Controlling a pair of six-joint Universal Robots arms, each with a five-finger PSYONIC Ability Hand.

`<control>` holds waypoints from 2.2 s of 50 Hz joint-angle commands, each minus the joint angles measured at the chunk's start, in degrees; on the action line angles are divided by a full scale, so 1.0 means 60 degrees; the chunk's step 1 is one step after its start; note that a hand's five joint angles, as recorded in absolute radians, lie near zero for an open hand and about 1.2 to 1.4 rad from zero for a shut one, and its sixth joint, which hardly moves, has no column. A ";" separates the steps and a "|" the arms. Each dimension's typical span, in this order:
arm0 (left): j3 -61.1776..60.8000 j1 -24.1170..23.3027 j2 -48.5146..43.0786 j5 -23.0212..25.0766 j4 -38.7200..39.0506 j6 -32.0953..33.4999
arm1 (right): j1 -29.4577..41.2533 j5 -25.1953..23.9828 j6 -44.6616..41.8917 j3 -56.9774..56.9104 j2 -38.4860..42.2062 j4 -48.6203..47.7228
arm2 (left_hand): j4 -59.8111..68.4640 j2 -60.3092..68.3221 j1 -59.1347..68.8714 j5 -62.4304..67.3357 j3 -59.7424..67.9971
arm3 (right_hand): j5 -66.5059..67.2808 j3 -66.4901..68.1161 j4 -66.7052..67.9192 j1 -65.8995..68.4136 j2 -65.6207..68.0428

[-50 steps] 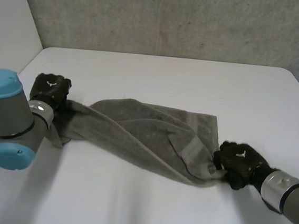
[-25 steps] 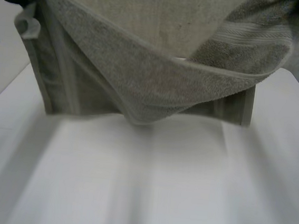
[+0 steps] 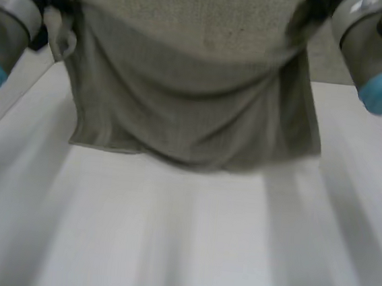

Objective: Fold the towel.

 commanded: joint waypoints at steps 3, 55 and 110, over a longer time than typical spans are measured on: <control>0.2607 -0.0016 -0.0152 -0.1169 0.3002 -0.0457 | 0.0083 0.0009 0.2246 -0.0887 -0.0551 -0.2184 | 0.0319 0.0500 0.1284 0.1169 0.0576 | 0.0630 1.0998 0.0565 0.0724 0.0925; -1.2702 0.1024 0.4390 0.2420 0.2654 0.0288 | -0.5262 -0.4342 0.3183 1.2370 -0.2984 -0.1538 | 0.0319 0.0500 0.1284 0.1169 0.0576 | 0.0630 1.0998 0.0565 0.0724 0.0925; -1.1589 0.2562 0.2500 0.2832 0.2801 0.0215 | -0.3798 -0.4430 0.2921 1.1213 -0.2321 -0.1084 | 0.0319 0.0500 0.1284 0.1169 0.0576 | -1.1036 -0.0669 -1.1102 -1.0943 -1.0742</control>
